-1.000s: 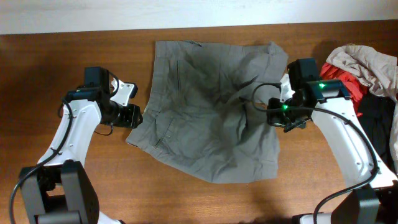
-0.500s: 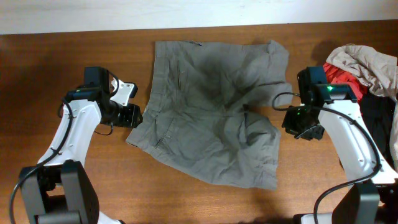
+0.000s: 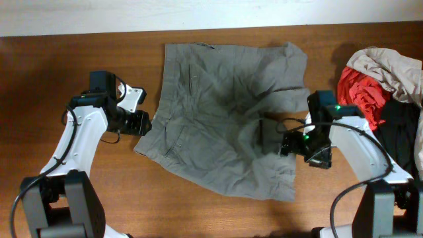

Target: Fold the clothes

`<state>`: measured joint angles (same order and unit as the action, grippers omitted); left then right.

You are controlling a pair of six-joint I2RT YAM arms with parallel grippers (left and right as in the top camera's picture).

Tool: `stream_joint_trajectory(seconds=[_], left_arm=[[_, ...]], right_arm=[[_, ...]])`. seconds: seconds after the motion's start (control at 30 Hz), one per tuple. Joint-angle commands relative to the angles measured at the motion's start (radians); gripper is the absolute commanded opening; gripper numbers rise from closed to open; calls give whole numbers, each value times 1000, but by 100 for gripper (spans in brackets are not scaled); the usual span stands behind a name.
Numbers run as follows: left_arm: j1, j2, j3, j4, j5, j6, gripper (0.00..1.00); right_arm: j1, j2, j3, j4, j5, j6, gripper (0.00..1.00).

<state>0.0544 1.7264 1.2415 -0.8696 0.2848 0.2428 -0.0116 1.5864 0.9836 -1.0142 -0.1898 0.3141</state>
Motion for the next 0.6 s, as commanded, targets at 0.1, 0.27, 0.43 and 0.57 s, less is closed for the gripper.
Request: stream_joint_trajectory(seconds=[0.1,0.27,0.43,0.57], left_arm=[[0,9,-3,5,16,5,52],[0,9,-3,5,19,5,52],[0,9,-3,10,19,5,52],[0,9,-3,14,19,5,52]], right_arm=[[3,7,-71,111,-169,-7,82],[5,7,-71,5,-169,-7,79],[5,7,-71,-52,-169,-23,79],[12,7,-80,-35,-201,-21,70]])
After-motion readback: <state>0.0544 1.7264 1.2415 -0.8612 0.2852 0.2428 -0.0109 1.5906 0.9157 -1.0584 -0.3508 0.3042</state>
